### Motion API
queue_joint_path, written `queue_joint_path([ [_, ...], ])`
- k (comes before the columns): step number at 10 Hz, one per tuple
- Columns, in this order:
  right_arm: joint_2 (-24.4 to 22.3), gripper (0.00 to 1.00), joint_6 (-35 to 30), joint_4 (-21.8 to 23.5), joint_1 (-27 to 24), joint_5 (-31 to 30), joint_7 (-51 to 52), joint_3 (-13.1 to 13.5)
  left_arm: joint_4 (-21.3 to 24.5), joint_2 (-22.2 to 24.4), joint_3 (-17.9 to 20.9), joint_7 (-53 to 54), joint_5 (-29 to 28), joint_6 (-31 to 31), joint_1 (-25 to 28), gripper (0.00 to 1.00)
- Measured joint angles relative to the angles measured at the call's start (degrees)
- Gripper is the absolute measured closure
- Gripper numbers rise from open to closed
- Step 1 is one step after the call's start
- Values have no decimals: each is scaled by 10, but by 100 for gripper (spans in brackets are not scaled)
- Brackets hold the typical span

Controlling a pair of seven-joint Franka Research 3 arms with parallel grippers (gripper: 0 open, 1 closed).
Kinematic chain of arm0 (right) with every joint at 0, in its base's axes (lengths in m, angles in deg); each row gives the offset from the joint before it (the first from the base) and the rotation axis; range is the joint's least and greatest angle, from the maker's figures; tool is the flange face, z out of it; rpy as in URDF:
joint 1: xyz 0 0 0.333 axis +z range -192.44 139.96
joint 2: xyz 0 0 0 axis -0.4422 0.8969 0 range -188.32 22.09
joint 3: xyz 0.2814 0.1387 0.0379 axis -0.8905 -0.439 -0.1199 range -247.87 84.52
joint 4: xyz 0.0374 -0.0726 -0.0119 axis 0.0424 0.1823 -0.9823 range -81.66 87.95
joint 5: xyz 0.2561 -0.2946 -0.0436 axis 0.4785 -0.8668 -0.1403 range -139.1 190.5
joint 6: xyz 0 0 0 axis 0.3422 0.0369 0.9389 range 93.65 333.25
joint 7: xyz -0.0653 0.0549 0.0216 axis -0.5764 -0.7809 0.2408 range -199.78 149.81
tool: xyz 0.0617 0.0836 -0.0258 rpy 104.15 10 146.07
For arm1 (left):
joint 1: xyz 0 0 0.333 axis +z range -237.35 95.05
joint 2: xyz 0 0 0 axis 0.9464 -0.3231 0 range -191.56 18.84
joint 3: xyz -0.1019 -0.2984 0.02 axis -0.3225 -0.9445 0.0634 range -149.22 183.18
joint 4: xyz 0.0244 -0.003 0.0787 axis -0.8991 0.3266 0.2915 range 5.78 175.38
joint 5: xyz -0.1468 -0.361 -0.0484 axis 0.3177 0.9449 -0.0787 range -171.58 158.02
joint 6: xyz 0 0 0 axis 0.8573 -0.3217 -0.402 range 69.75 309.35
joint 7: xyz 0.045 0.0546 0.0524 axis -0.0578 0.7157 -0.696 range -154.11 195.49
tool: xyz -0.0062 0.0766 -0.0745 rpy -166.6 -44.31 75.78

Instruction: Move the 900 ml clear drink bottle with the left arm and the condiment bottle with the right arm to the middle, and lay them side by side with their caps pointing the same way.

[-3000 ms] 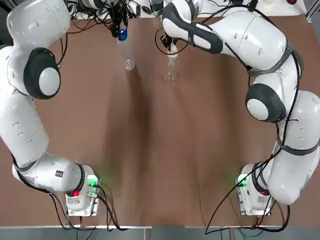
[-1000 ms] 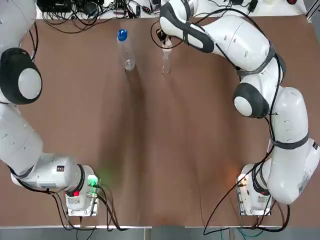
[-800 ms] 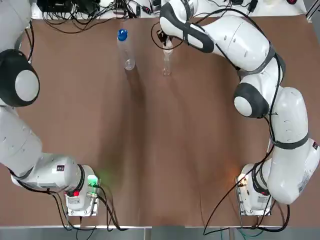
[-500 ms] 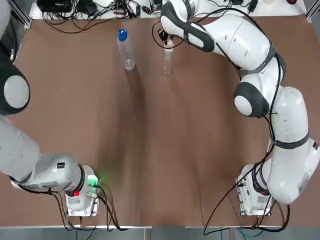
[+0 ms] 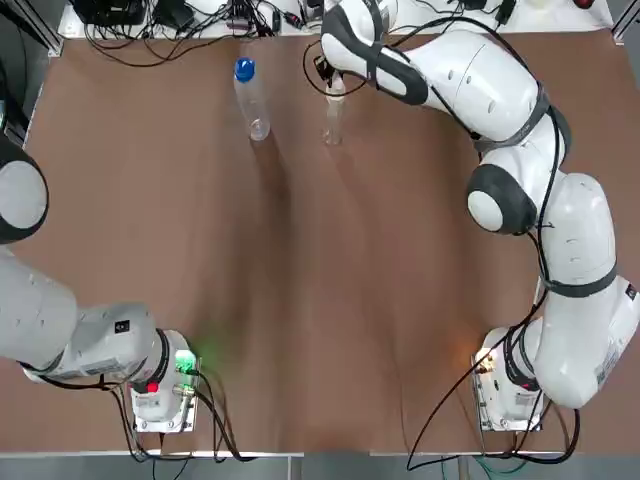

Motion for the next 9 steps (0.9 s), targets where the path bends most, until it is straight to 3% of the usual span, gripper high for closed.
queue_joint_path([
  [3, 1, 67, 2, 0, 0, 0, 0, 0, 4, 4, 33, 6, 3, -3, -13, 0],
  [6, 3, 65, 5, 0, 0, 0, 0, 1, 15, 7, 81, 7, 3, -3, -65, 0],
  [9, 3, 53, 17, -2, 0, 0, 0, 1, 16, 5, 83, 7, 3, -3, -66, 0],
])
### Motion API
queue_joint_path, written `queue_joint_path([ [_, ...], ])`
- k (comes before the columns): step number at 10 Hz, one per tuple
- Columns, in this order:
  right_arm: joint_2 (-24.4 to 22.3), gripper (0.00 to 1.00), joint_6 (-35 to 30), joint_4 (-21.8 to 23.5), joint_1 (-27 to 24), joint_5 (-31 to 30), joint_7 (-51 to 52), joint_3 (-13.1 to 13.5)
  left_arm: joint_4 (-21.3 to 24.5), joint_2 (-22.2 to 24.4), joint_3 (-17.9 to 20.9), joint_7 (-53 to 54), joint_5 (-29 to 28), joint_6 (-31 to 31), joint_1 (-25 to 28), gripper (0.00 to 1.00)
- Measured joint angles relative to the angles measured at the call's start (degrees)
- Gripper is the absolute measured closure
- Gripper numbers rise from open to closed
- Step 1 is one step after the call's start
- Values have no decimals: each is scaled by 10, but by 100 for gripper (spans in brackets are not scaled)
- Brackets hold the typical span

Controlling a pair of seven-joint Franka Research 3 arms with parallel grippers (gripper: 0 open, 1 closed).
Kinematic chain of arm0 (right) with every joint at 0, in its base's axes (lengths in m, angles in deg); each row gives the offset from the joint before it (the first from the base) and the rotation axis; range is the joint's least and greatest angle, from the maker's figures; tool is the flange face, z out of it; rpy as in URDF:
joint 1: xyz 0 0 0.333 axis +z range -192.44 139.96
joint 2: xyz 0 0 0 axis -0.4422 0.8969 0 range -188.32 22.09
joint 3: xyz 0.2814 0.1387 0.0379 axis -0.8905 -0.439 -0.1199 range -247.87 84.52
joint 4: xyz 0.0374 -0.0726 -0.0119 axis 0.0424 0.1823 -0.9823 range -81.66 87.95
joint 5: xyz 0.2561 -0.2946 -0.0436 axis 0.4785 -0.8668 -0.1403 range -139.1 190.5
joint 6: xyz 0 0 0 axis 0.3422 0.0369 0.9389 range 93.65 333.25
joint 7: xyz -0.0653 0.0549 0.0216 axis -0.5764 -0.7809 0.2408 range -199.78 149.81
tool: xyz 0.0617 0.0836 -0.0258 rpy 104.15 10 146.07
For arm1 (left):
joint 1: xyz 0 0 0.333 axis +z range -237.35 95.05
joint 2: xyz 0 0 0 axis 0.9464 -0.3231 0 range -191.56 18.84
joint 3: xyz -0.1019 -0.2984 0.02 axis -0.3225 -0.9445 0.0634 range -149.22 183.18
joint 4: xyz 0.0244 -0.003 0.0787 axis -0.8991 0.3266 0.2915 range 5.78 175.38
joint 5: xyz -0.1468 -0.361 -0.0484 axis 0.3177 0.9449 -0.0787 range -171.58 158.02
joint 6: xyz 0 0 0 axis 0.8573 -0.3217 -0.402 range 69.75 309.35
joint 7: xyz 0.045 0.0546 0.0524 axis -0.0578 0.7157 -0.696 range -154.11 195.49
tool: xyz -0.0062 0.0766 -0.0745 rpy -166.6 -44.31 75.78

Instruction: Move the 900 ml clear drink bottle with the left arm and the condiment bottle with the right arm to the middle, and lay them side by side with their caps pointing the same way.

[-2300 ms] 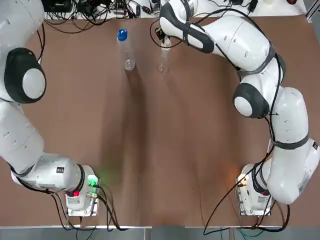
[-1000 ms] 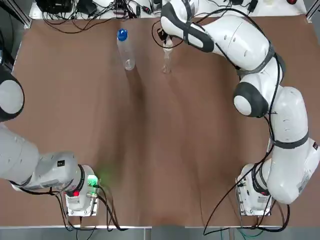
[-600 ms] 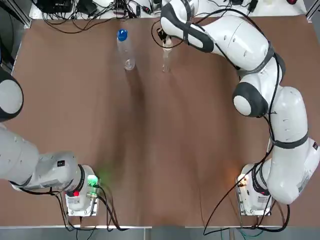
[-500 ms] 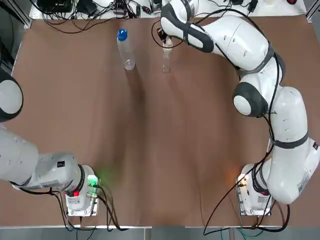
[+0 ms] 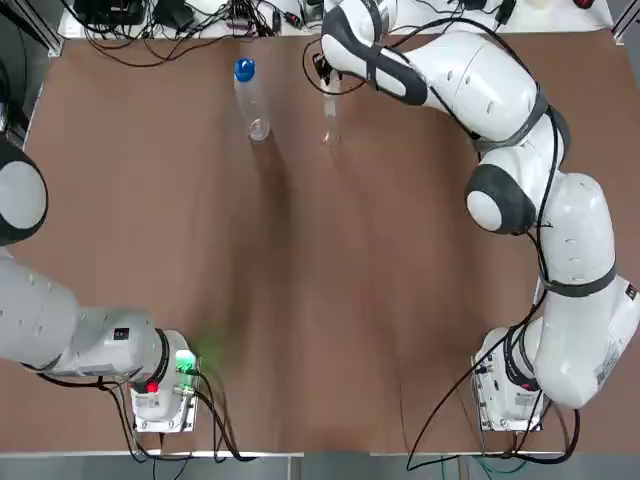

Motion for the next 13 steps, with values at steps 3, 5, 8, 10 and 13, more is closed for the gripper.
queue_joint_path([
  [3, 0, 49, 1, 0, 0, 0, 0, 0, 0, -2, 0, 0, 0, 0, 0, 0],
  [5, 0, 38, 1, -1, 0, 0, 0, 0, 0, -9, 0, 0, 0, 1, -1, 0],
  [8, -5, 0, -6, -10, -11, -1, 17, 3, -1, -15, 0, 0, 0, 1, -7, 0],
  [10, -34, 0, -76, -15, -26, -1, 23, 4, -3, -15, 0, 0, 0, 1, -7, 0],
  [13, -112, 0, -182, -20, -73, -1, 24, 8, -4, -15, -2, -2, 0, 0, -8, 0],
])
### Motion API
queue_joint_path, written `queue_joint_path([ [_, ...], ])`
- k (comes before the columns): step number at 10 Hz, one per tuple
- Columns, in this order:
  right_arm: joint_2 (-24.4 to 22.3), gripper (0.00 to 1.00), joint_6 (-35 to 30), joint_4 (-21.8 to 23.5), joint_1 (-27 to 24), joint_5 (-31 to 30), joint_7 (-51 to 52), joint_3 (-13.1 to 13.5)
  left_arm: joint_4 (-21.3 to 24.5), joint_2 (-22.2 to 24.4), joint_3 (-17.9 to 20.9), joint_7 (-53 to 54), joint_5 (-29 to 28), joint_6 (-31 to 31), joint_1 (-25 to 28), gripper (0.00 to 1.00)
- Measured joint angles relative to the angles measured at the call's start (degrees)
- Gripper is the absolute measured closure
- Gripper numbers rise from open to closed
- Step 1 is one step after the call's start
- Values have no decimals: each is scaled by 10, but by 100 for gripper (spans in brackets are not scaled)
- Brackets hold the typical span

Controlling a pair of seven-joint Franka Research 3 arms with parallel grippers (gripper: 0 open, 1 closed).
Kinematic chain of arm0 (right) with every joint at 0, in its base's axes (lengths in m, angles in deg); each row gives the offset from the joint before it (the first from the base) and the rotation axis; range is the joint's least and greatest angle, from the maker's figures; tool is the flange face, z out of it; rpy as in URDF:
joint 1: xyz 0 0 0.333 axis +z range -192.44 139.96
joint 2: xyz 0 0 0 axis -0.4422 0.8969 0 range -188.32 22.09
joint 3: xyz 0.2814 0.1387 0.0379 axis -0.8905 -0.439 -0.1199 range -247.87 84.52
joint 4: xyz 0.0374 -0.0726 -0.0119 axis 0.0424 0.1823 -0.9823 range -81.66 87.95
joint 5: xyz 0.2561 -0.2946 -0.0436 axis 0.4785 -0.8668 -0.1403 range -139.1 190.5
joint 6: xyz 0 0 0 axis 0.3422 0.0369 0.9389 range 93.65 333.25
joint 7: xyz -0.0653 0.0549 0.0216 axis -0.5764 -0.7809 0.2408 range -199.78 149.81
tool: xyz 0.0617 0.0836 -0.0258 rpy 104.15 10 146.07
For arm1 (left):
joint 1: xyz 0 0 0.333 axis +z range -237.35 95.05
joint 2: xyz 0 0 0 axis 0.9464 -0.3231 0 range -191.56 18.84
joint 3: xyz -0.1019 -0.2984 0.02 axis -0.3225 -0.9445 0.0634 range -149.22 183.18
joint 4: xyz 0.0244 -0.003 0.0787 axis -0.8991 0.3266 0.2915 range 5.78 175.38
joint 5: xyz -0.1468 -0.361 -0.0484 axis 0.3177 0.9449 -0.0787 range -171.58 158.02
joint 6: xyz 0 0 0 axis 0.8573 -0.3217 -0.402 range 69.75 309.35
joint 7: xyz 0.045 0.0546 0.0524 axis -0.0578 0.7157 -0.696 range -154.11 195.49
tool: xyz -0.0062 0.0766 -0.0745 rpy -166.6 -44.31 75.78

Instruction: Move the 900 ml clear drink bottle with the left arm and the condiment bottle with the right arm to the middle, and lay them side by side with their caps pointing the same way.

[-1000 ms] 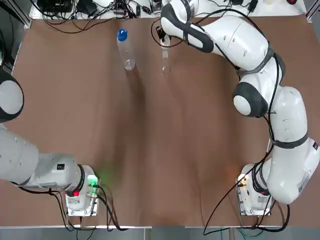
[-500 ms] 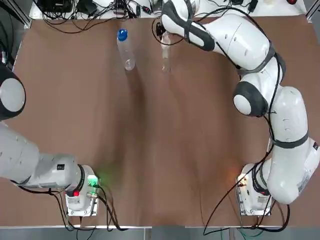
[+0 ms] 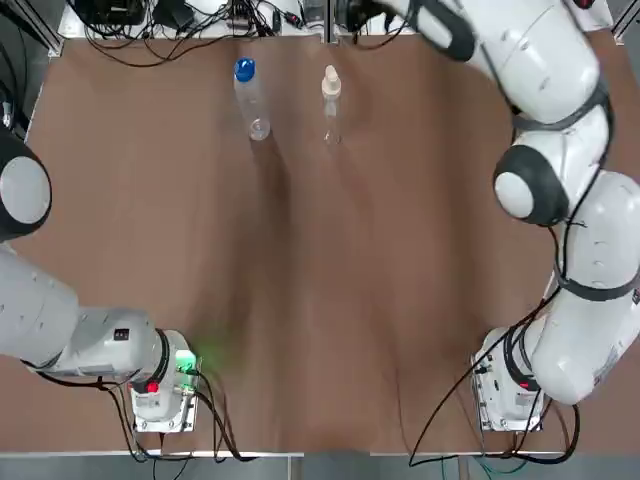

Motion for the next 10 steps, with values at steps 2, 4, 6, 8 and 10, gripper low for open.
queue_joint_path([
  [2, -47, 0, -61, -1, -50, 0, 3, 1, -1, 0, -10, 0, 0, 0, -1, 0],
  [4, -83, 0, -101, -1, -111, 1, 4, 2, -1, 0, -11, 0, 0, 0, 0, 0],
  [6, -108, 0, -163, 0, -178, 1, 7, 2, -1, 0, -11, 0, 0, 0, 2, 0],
  [8, -132, 0, -210, 0, -237, 1, 13, 2, 0, -1, -11, 0, 0, 0, 2, 0],
  [10, -169, 0, -221, 29, -287, 4, 18, -3, 0, -2, -12, 0, 0, 0, 1, 0],
])
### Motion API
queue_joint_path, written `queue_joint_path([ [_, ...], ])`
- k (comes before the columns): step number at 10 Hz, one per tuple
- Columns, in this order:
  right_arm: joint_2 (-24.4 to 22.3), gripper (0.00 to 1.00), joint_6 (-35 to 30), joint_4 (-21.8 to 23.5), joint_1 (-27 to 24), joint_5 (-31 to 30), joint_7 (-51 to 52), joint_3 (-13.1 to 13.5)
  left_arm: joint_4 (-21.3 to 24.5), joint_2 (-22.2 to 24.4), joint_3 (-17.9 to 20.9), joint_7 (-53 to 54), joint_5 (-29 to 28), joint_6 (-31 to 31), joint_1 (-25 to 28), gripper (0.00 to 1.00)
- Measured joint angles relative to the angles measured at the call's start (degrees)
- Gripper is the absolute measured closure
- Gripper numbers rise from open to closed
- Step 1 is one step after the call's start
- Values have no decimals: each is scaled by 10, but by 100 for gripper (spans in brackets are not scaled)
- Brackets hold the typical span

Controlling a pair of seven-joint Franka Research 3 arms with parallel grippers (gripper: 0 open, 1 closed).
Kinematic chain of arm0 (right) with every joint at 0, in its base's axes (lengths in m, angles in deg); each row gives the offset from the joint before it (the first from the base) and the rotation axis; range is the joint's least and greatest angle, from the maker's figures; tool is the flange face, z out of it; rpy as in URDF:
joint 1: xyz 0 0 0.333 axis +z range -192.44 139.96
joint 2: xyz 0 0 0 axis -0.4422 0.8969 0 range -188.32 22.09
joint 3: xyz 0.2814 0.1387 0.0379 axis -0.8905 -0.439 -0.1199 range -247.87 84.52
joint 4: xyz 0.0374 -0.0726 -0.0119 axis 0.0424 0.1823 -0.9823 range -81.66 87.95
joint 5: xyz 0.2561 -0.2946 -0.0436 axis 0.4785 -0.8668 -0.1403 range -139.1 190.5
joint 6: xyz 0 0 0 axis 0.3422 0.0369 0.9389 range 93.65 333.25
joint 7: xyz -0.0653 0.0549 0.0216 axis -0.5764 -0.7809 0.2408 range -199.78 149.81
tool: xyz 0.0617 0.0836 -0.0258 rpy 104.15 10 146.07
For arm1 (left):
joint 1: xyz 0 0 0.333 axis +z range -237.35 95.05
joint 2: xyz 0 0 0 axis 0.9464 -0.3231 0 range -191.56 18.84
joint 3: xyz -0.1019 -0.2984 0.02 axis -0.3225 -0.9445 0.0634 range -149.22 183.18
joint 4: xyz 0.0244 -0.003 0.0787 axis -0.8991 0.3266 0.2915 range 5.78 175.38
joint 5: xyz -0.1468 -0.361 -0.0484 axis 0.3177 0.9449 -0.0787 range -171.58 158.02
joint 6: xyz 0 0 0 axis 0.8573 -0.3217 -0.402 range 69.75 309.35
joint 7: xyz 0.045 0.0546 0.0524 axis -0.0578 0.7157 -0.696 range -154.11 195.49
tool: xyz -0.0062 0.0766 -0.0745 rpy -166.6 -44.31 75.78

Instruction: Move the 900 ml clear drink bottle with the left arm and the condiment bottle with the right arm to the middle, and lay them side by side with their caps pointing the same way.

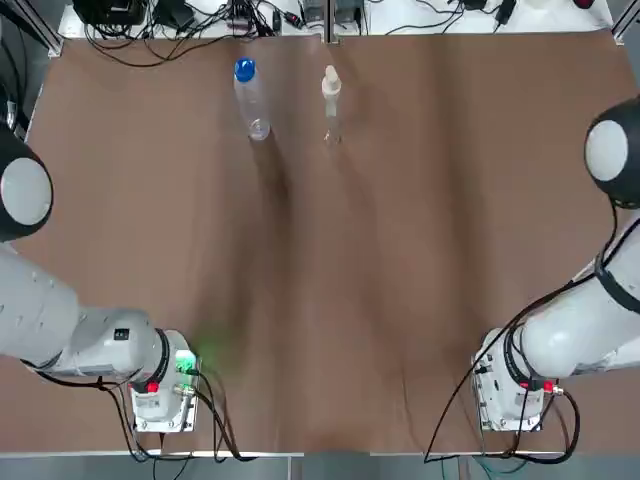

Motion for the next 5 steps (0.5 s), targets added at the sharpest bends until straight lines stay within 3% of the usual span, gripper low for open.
queue_joint_path([
  [1, -37, 0, 16, 50, -20, 1, 3, -7, 0, -2, 0, -1, 0, 0, -1, 0],
  [4, -193, 0, 89, 268, -53, 2, 52, -21, 0, -11, 0, -2, 0, 0, -5, 0],
  [5, -219, 0, 98, 309, -64, 2, 59, -25, 0, -12, 0, -1, 0, 0, -4, 0],
])
